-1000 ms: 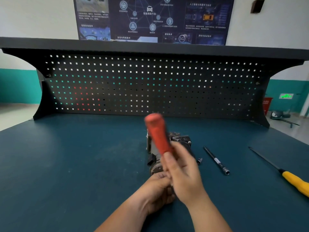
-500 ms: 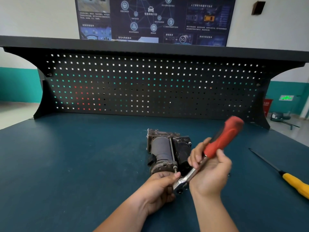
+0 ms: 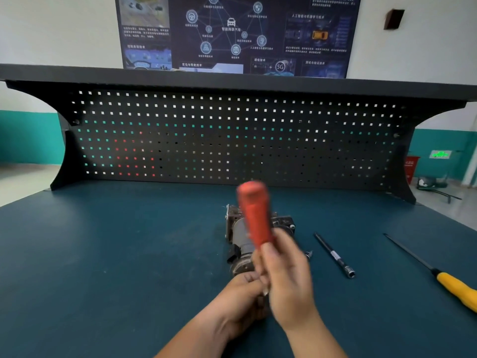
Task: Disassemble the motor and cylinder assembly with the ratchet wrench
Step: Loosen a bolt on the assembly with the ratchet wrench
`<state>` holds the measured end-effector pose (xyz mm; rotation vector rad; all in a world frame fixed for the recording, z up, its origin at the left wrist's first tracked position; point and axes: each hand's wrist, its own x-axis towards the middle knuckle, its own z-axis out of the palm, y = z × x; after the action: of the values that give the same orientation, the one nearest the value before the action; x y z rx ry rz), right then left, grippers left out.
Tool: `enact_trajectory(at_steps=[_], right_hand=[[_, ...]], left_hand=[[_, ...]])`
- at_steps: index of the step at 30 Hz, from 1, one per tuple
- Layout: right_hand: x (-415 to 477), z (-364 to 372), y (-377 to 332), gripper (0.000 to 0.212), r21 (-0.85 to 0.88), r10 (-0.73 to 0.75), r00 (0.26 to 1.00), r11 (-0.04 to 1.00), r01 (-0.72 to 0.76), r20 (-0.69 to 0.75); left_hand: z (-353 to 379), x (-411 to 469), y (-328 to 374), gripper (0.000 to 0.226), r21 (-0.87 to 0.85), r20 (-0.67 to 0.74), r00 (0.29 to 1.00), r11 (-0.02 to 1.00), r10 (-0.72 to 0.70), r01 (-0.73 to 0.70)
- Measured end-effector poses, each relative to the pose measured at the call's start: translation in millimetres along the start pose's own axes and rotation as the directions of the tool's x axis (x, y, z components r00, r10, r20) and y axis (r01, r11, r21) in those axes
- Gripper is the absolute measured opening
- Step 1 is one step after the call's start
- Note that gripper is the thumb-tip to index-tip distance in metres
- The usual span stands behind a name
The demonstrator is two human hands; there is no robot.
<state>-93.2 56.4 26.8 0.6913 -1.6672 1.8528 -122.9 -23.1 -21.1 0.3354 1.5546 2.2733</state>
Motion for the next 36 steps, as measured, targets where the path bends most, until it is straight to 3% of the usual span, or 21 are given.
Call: enact_trajectory(at_steps=[2,4,7,9,13,17,18,20,21,23,25,27,30,33,36], right_hand=[[5,-9,-4,0.022,0.356,0.16,0.956,0.932,-0.065,-0.244],[12,-20,-7,0.021,0.581,0.306,0.852,0.814,-0.002,-0.425],[18,-34,-8,0.032,0.696,0.47,0.693,0.716,0.062,-0.546],[19,-34,-5,0.035,0.701,0.481,0.686,0.711,0.059,-0.546],[18,-20,-4,0.026,0.562,0.291,0.854,0.827,0.003,-0.432],[7,-10,4,0.025,0.157,0.052,0.991,0.987,-0.032,-0.126],[5,-8,6,0.026,0.035,0.005,1.0,0.999,-0.004,-0.018],[3,-4,8,0.021,-0.176,-0.1,0.98,0.976,0.13,0.171],[2,-3,8,0.019,-0.249,-0.149,0.963,0.947,0.205,0.225],[1,-2,7,0.017,-0.291,-0.211,0.947,0.915,0.278,0.241],[0,0,2,0.015,-0.163,-0.165,0.983,0.971,0.177,0.081],[3,-3,-1,0.017,0.134,0.002,0.981,0.991,0.024,-0.193],[12,-16,-6,0.031,0.479,0.228,0.853,0.877,0.029,-0.469],[19,-29,-10,0.046,0.614,0.391,0.723,0.787,0.058,-0.57],[21,-32,-8,0.035,0.616,0.41,0.707,0.786,0.047,-0.577]], left_hand=[[-7,3,0,0.016,0.016,-0.034,0.994,0.994,-0.105,0.105],[2,5,2,0.02,-0.016,-0.047,0.989,0.99,-0.144,0.143],[5,3,5,0.022,-0.052,-0.023,0.989,0.988,-0.145,0.143],[3,4,5,0.02,-0.044,-0.021,0.988,0.987,-0.156,0.155],[1,1,8,0.02,-0.017,-0.004,0.98,0.98,-0.201,0.201],[1,1,7,0.036,0.027,0.017,0.978,0.978,-0.207,0.206],[0,1,5,0.039,0.023,0.039,0.98,0.981,-0.194,0.194],[-2,-1,3,0.022,-0.013,0.083,0.99,0.993,-0.116,0.117],[-2,-1,3,0.013,-0.012,0.09,0.992,0.996,-0.087,0.088],[-2,-1,1,0.015,0.013,0.087,0.995,0.999,-0.054,0.053],[-3,2,0,0.024,0.02,0.069,0.995,0.997,-0.078,0.077],[-1,4,2,0.038,0.023,0.044,0.991,0.992,-0.126,0.125],[-1,7,1,0.024,0.031,-0.01,0.986,0.986,-0.166,0.166],[0,8,2,0.02,0.031,-0.02,0.984,0.984,-0.176,0.176],[1,6,3,0.019,0.005,-0.006,0.982,0.982,-0.189,0.189]])
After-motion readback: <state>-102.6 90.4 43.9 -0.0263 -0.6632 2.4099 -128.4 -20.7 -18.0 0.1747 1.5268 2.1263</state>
